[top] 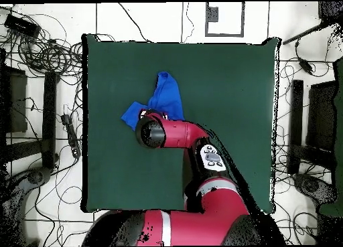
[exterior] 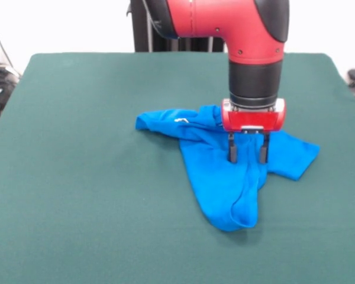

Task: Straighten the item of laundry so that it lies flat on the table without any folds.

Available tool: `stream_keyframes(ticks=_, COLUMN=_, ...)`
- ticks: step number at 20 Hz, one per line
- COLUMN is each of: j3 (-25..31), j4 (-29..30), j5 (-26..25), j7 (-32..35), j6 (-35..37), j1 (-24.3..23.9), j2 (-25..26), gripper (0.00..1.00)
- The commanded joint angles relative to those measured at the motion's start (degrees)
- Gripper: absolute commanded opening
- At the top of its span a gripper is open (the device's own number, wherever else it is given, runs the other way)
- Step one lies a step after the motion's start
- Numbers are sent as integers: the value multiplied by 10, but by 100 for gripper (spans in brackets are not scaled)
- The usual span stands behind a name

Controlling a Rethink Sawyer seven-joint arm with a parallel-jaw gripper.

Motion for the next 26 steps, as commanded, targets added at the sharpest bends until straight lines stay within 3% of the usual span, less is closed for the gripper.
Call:
stream_keyframes(ticks=1, j3=35, j4=40, j5=-30, j7=27, j6=22, j1=-22, j2=24, gripper=100)
stream_keyframes(ticks=23, j3=41, j4=33, j5=-37, j7=40, j6=18, j1=-24, j2=29, gripper=100)
stream_keyframes(ticks=24, j3=36, j4=36, j5=-37, j7=51, j6=-1, j1=-22, j2=29, gripper=0)
stream_keyframes(ticks=26, j3=32, j4=36, j5=-35, j7=55, j6=-6, j1=-20, j2=28, gripper=0)
